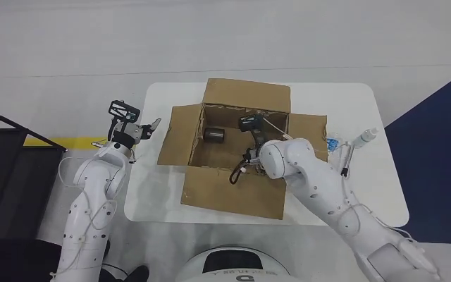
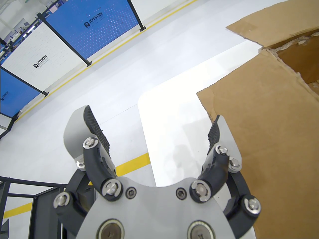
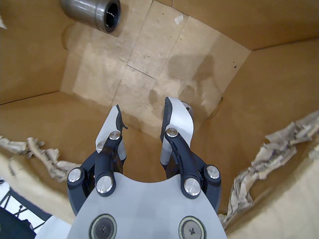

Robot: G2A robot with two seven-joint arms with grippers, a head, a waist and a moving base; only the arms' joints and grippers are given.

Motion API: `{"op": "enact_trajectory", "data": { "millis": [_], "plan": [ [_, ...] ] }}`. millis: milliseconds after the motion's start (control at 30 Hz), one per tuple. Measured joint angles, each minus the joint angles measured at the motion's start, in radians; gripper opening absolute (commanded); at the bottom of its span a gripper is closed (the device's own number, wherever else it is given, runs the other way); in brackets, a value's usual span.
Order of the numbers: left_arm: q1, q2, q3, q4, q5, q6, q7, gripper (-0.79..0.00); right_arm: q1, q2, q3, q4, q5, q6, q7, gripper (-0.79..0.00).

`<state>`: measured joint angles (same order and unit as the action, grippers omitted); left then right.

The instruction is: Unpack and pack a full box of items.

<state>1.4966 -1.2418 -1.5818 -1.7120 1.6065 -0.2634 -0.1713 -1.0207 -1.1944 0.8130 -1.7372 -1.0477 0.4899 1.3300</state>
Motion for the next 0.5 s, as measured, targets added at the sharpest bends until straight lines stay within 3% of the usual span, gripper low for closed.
{"op": "enact_trajectory", "data": {
  "millis": [67, 133, 233, 300, 500],
  "plan": [
    [0.000, 0.000, 0.000, 0.000, 0.000, 0.000, 0.000, 0.000, 0.023, -0.011, -0.011, 0.046, -0.003, -0.017, 0.017, -0.397],
    [0.000, 0.000, 0.000, 0.000, 0.000, 0.000, 0.000, 0.000, 0.039, -0.020, -0.017, 0.077, -0.006, -0.031, 0.031, -0.323],
    [0.000, 0.000, 0.000, 0.000, 0.000, 0.000, 0.000, 0.000, 0.052, -0.033, -0.018, 0.119, -0.012, -0.048, 0.048, -0.339],
    [0.000, 0.000, 0.000, 0.000, 0.000, 0.000, 0.000, 0.000, 0.054, -0.040, -0.013, 0.143, -0.012, -0.061, 0.061, -0.400],
    [0.000, 0.000, 0.000, 0.000, 0.000, 0.000, 0.000, 0.000, 0.039, -0.055, 0.017, 0.184, -0.017, -0.098, 0.098, -0.345]
  ]
}}
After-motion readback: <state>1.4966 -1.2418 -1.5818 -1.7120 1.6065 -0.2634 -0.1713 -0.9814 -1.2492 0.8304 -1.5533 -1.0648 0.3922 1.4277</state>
